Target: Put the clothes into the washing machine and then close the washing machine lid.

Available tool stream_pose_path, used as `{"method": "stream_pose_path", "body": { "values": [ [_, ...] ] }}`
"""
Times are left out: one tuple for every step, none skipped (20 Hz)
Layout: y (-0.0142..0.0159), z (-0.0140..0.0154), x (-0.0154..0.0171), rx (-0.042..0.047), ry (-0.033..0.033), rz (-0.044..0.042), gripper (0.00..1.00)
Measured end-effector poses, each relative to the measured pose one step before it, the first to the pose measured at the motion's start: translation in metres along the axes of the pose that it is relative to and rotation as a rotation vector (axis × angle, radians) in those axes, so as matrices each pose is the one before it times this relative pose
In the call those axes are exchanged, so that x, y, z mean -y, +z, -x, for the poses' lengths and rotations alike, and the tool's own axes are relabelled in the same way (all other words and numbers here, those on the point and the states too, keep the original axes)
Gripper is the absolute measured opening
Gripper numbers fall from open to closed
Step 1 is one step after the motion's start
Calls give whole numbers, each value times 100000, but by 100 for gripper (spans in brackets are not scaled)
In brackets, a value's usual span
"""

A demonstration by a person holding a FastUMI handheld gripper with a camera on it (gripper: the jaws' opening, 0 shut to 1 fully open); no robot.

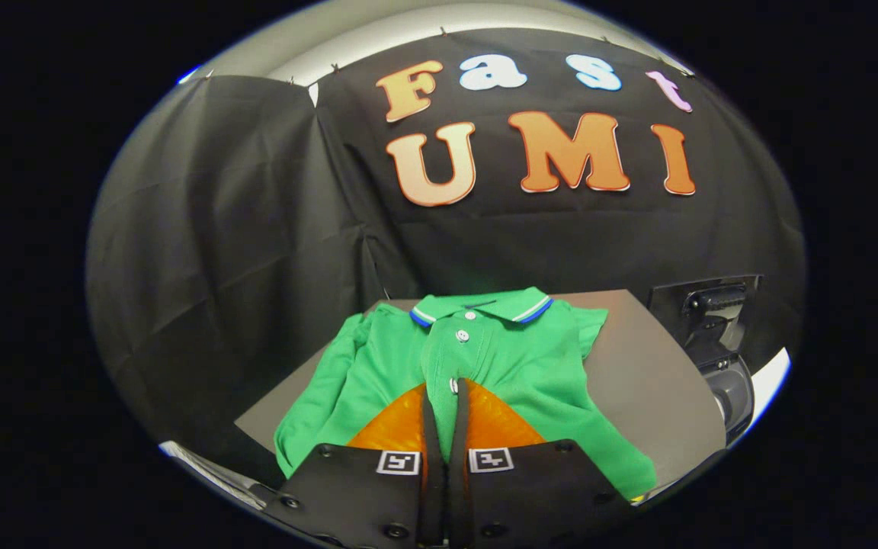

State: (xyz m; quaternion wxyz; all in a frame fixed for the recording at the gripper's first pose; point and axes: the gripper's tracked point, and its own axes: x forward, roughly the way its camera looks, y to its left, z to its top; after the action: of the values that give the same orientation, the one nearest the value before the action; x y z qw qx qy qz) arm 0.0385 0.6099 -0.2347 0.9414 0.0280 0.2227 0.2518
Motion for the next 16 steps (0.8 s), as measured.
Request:
{"method": "stream_pose_path", "body": {
  "values": [
    [414,294,222,950,358,-1557,10],
    [669,205,82,1871,751,-1469,10],
    [659,297,262,1963,471,-975,10],
    [645,290,397,1068,631,-42,10],
    [806,287,271,1875,277,495,10],
    [839,390,282,2179,201,904,10],
    [847,416,253,2268,62,927,10],
    [743,791,150,2235,153,598,10],
    [500,632,198,1538,250,434,10],
    [580,891,244,1703,490,597,10],
    [738,639,375,1779,214,620,10],
    [1089,335,435,1807,104,624,10],
    [800,405,461,1509,82,609,10],
    [794,74,531,1197,256,413,10],
    [683,327,615,1228,293,231,10],
    [812,274,715,1311,209,82,10]
  ]
}}
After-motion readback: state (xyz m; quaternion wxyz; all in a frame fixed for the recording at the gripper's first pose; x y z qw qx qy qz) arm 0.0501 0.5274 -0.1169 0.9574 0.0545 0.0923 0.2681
